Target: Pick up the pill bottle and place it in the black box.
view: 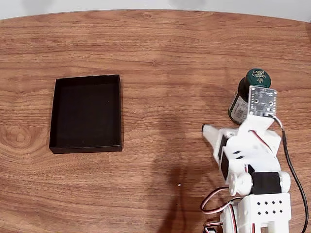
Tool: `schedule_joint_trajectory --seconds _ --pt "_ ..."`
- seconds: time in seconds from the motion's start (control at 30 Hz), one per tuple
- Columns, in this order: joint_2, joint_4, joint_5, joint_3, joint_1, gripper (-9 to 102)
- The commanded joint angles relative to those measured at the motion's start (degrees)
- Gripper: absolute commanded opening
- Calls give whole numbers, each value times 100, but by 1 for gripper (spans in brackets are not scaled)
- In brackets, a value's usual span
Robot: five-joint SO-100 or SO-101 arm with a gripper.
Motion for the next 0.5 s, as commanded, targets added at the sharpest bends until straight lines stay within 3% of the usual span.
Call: schedule_joint_trajectory --seconds 0.0,0.47 --pt "-167 -668 -105 -114 105 26" --pt "-2320 -3771 0 -185 694 28"
